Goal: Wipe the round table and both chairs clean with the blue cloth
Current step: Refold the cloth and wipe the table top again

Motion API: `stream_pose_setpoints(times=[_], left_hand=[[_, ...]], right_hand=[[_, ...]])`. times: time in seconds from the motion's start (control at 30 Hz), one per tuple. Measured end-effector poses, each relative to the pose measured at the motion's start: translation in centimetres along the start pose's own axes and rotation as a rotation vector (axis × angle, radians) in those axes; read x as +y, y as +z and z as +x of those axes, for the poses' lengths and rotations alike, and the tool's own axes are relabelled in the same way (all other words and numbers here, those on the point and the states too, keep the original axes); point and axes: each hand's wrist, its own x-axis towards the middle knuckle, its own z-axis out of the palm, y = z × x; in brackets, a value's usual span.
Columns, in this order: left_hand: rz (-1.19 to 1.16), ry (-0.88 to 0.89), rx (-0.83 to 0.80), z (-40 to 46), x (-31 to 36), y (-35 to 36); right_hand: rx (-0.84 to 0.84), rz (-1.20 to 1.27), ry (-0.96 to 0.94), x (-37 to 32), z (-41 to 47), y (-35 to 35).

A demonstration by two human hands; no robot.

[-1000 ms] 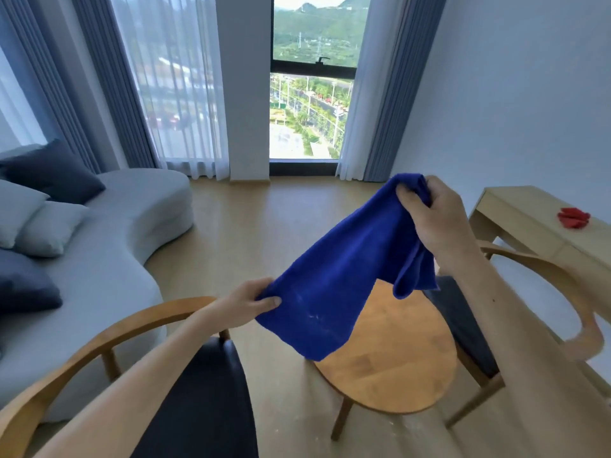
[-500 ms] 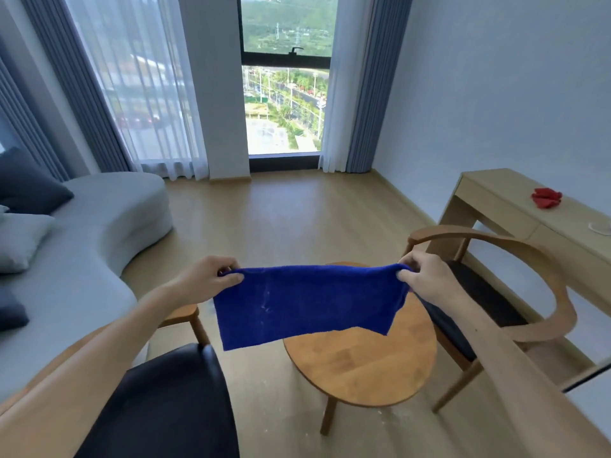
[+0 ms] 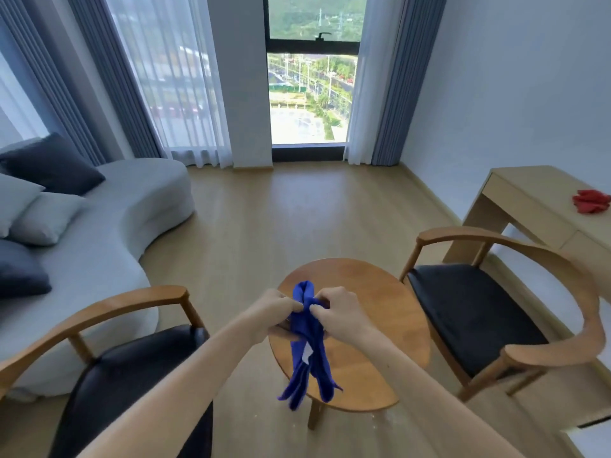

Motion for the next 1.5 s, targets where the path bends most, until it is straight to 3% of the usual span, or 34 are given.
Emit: stream_pose_setpoints(times=[0.2,0.27,0.33,0.47,0.63,0.93,1.2,1.33,1.43,1.5], left_hand=[[-0.263,-0.076,-0.176,-0.1,1.0,0.7],[-0.243,-0.06,-0.261,-0.2,1.2,0.5],[-0.11,0.01,-0.248,0.0,1.0,0.3],[0.462,0.367,0.118,1.8,0.1,-0.9],[0.611,0.613,-0.068,4.4,0.1,-1.7],[0.844,0.927,0.016,5.8,4.4,-2.0],[0.895,0.822,0.112,6.7,4.9,-1.6],[0.813,0.683,0.244,6.4,5.7,-0.5],[0.548,0.427,0.238,5.5,6.3,1.2],[0.197,0.256,0.098,4.9,6.8,1.8]], right_hand=[[-0.187,-0.08,-0.108,1.9,0.0,-2.2],[-0.168,-0.131,-0.151,2.6,0.2,-2.6],[-0.116,-0.156,-0.221,3.2,0.7,-3.3],[-0.123,-0.109,-0.329,3.7,1.2,-5.3],[-0.081,-0.141,-0.372,3.8,1.4,-7.5],[0.156,-0.248,-0.205,5.2,2.3,-8.4],[0.196,-0.182,-0.146,5.0,3.9,-7.9],[0.218,-0.118,-0.084,4.1,4.5,-6.9],[0.197,-0.045,-0.069,3.1,4.6,-5.3],[0.096,0.091,-0.057,2.5,4.4,-4.8]])
